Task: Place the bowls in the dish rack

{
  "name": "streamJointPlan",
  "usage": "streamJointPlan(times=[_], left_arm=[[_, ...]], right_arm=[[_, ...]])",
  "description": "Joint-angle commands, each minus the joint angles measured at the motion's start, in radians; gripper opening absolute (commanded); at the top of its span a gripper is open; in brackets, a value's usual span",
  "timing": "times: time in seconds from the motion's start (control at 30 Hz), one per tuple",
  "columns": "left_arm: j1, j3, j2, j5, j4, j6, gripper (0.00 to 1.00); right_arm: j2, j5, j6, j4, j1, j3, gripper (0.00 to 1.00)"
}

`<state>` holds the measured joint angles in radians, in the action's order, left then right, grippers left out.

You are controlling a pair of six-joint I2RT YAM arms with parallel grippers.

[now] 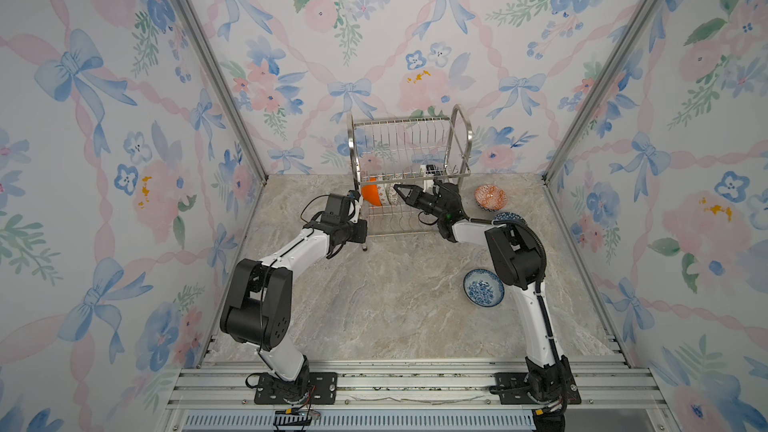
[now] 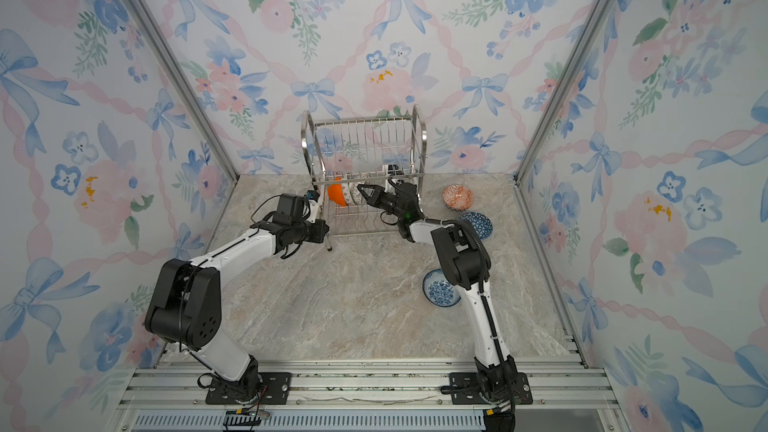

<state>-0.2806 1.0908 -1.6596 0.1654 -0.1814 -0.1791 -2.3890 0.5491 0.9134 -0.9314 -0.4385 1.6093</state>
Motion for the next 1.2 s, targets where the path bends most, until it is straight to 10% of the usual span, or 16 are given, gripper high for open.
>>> streamJointPlan(times=[0.0, 1.17], left_arm=[[0.003, -0.023, -0.066, 0.092, -0.200, -0.031, 0.00], [0.018, -0.023, -0.081, 0.099, -0.201, -0.033, 0.00]], right_arm=[[-0.017, 0.032, -0.002, -0.044, 0.009, 0.073, 0.00], [-0.071, 0.072, -0.093, 0.147, 0.018, 0.177, 0.00]])
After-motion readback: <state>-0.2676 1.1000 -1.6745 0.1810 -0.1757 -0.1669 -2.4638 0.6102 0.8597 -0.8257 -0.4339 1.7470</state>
